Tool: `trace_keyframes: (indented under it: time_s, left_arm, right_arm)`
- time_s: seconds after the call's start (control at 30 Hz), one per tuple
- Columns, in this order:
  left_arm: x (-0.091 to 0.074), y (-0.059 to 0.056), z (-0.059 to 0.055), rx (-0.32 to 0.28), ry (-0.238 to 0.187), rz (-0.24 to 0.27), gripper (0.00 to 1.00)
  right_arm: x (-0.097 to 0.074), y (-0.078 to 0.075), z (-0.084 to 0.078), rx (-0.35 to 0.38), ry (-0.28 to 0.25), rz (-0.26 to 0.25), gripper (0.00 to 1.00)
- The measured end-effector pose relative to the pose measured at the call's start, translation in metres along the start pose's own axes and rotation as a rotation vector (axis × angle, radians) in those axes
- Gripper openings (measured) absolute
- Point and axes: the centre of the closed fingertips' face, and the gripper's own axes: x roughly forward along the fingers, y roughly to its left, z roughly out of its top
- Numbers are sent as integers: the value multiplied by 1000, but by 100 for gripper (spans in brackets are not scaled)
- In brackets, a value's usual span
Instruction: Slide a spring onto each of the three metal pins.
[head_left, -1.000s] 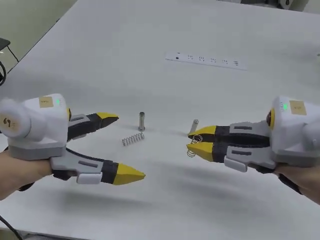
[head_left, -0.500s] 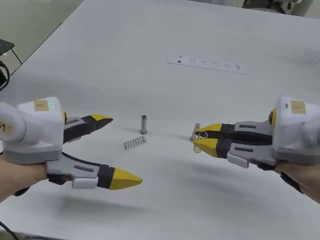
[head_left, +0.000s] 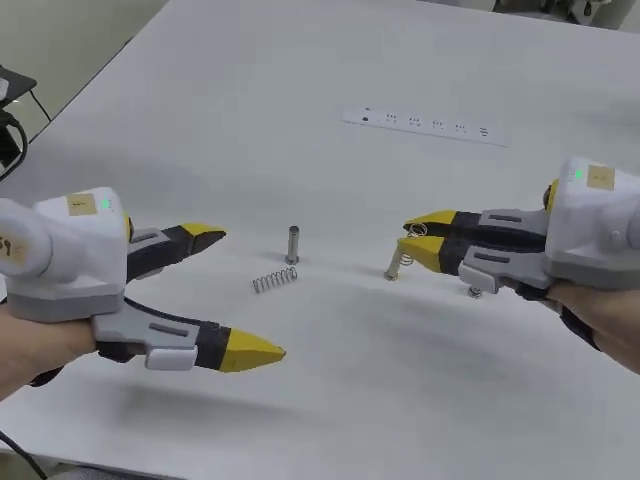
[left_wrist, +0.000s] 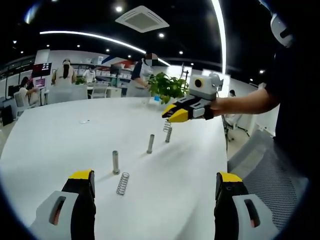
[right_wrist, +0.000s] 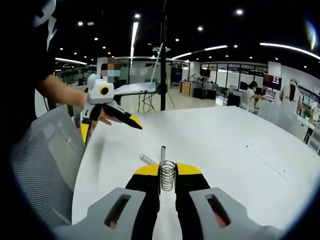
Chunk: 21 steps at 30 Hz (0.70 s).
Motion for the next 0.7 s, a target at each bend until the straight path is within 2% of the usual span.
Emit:
trace_keyframes:
  time_s: [0.43, 0.7]
  left_arm:
    - [-4, 3, 1, -9, -15, 17, 98]
    - [-6, 5, 0, -12, -11, 22, 98]
  right_arm:
    - [5, -30, -3, 57, -2, -85, 8]
    - [10, -37, -7, 83, 6, -97, 8]
